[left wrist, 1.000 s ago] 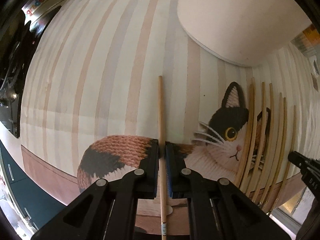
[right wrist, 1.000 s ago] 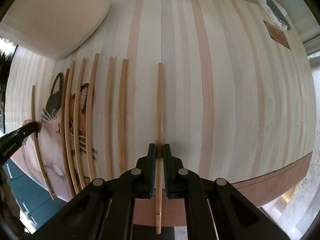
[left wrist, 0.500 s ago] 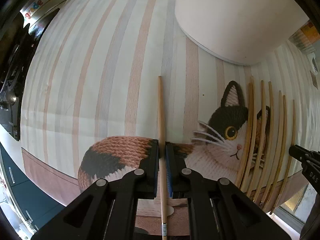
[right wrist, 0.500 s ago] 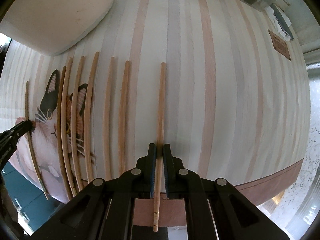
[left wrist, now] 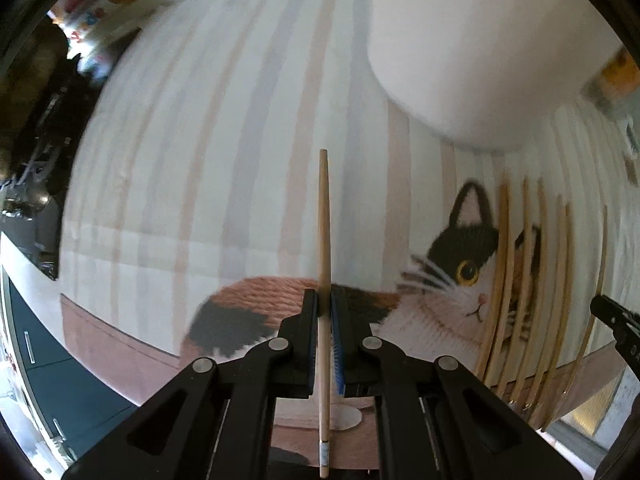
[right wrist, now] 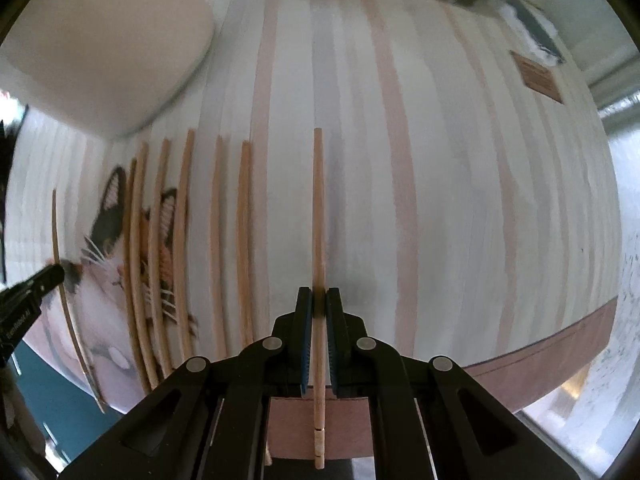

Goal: Organize utensils
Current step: 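Raise both held chopsticks over the pink holder, insert them and open both tools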

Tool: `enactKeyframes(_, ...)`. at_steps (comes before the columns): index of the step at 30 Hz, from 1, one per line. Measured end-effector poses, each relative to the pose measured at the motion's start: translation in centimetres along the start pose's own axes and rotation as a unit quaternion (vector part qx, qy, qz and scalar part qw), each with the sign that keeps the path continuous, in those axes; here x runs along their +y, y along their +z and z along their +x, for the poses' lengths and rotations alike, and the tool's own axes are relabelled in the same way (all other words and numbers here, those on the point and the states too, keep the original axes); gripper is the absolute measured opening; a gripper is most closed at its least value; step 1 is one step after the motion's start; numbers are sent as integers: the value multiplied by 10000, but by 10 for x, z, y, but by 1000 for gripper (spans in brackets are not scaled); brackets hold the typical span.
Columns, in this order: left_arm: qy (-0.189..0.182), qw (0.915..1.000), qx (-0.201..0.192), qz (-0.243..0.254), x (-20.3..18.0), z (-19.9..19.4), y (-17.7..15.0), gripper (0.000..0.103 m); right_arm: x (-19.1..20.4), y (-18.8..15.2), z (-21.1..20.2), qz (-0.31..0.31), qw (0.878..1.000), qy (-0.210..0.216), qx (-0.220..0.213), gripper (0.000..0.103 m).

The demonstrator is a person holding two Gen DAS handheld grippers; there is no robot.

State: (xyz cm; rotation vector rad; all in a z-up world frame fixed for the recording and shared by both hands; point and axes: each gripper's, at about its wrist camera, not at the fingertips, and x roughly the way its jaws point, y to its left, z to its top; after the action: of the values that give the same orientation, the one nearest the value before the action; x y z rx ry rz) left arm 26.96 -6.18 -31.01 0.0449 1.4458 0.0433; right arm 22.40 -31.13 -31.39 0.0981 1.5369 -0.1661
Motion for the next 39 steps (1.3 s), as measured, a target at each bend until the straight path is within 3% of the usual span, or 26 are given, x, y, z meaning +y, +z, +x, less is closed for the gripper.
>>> enactKeyframes(7, 73, 9956, -907, -202, 18, -64, 11, 4, -1, -1, -51, 157, 9965, 141, -814, 7)
enactKeyframes(17, -196, 9806, -1867, -565, 37, -148, 37, 4, -11, 12, -125, 281, 9805, 297, -1922, 7)
enactKeyframes(23, -612, 9618, -2497, -945, 61, -217, 53, 4, -4, 27, -182, 401, 9643, 816, -2486, 7)
enactKeyframes(31, -1233, 9245, -3431, -1111, 81, -329, 79, 4, 20, 55, -271, 368, 9345, 1885, -2997, 7)
enactKeyframes(35, -1388, 9135, -3692, -1002, 72, -359, 95, 4, 42, 80, -306, 237, 9196, 2086, -3321, 7)
enactKeyframes(39, -1514, 9139, -3664, -874, 55, -361, 118, 4, 55, 113, -322, 334, 9093, 2015, -3627, 7)
